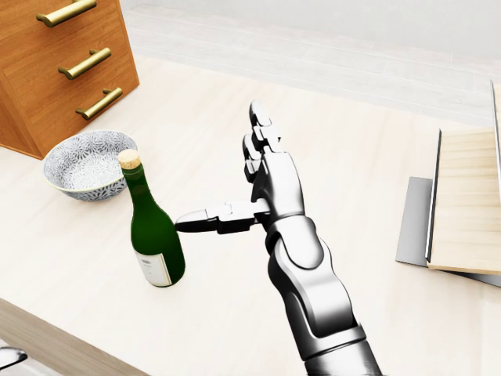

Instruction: Put the wine bottle on the wine rack.

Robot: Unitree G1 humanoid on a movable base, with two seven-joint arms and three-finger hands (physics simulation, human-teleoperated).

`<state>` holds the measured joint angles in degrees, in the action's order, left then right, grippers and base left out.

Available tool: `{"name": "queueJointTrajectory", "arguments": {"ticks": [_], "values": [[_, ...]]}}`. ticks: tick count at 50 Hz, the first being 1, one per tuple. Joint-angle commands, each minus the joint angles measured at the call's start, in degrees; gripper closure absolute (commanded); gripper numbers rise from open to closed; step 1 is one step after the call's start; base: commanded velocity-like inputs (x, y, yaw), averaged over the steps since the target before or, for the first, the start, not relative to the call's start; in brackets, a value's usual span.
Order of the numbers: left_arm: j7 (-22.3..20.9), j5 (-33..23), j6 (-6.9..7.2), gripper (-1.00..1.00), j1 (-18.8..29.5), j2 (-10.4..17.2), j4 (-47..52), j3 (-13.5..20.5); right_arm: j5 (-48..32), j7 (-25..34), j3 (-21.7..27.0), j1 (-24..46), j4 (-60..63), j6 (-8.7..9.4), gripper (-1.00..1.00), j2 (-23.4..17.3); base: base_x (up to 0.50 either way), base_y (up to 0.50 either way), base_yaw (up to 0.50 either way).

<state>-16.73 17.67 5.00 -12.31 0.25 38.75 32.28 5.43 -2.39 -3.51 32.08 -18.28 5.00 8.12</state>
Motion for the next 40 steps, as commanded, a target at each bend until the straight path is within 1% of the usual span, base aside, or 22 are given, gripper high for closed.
{"name": "queueJointTrajectory", "arguments": {"ticks": [1,11,16,19,29,40], "values": [[0.0,1.7,0.00,-1.00,0.9,0.5,1.8,2.5,2.1,-0.5,1.4,5.7,-12.6,0.00,-1.00,0.5,0.00,0.00,0.00],[-0.8,1.1,0.00,-1.00,0.9,0.3,-0.6,2.1,2.4,-1.4,0.2,7.9,-14.5,0.00,-1.00,2.0,0.00,0.00,0.00],[-0.7,1.3,0.00,-1.00,0.7,0.3,-0.3,2.1,2.0,-1.8,0.2,9.2,-17.0,0.00,-1.00,2.5,0.00,0.00,0.00],[-0.5,1.4,0.00,-1.00,0.8,0.4,0.0,2.1,1.3,-1.6,-0.2,9.8,-19.8,0.00,-1.00,2.9,0.00,0.00,0.00],[-0.6,0.9,0.00,-1.00,0.4,-0.1,0.7,1.2,0.4,-0.8,-0.1,11.5,-22.7,0.00,-1.00,3.7,0.00,0.00,0.00],[-0.3,1.0,0.00,-1.00,0.8,0.3,0.5,1.5,0.2,-0.5,-0.1,13.5,-23.9,0.00,-1.00,4.6,0.00,0.00,0.00]]}}
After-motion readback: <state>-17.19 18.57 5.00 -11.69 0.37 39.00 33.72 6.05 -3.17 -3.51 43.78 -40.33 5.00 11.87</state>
